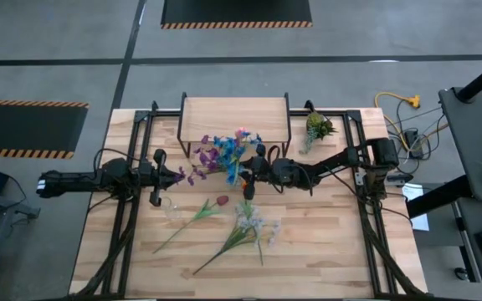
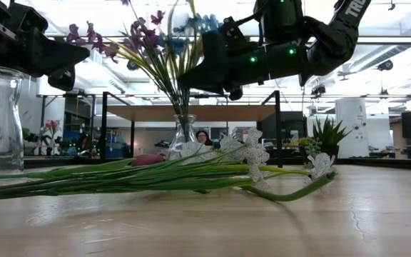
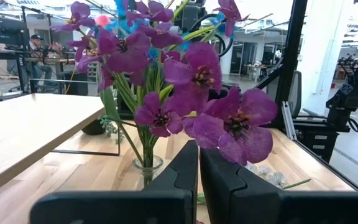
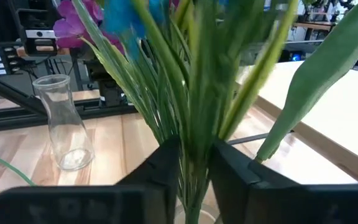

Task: Pick and place flowers into a vace then onto a shelf
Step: Put the blue flowers into the right transparent vase, then put the red flower into the left transparent vase

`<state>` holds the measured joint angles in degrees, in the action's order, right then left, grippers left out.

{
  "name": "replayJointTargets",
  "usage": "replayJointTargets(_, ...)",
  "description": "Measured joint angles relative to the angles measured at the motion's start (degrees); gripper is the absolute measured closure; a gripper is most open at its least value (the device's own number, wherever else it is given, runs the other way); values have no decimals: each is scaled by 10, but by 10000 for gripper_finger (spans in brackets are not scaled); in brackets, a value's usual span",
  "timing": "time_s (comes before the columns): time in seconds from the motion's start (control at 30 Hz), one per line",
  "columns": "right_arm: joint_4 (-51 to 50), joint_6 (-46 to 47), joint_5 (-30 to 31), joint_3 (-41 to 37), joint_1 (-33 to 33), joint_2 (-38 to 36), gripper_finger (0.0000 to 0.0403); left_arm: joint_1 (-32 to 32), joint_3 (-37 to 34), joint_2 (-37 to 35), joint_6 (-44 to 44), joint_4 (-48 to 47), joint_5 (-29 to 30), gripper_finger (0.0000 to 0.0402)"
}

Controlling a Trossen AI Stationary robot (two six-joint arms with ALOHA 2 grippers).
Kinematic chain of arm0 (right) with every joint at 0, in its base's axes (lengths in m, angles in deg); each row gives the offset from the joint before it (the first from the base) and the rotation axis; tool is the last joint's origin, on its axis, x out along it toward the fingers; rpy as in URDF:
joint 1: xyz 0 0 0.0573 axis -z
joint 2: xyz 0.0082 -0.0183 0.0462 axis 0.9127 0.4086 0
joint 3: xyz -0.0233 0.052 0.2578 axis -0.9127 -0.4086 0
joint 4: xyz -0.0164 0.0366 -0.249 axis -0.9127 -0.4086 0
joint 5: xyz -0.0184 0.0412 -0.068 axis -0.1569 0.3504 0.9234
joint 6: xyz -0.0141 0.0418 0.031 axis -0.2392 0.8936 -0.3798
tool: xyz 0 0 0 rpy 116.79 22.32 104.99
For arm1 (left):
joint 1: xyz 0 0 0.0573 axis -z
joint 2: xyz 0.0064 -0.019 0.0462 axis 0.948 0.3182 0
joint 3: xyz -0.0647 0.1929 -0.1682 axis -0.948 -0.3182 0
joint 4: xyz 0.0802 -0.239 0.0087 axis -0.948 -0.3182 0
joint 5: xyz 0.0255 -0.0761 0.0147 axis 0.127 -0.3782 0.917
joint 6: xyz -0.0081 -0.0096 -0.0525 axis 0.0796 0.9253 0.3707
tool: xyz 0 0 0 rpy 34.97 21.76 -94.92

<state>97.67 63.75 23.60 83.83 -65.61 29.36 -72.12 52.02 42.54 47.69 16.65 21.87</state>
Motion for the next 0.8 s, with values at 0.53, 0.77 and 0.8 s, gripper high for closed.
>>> replayJointTargets(0.53,-199,27,-2,0,-5,-95,195,0,0,0,0,0,0,402)
replayJointTargets(0.77,-355,29,-2,0,-16,-161,192,0,0,0,0,0,0,402)
replayJointTargets(0.8,-385,37,-2,0,-16,-172,193,0,0,0,0,0,0,402)
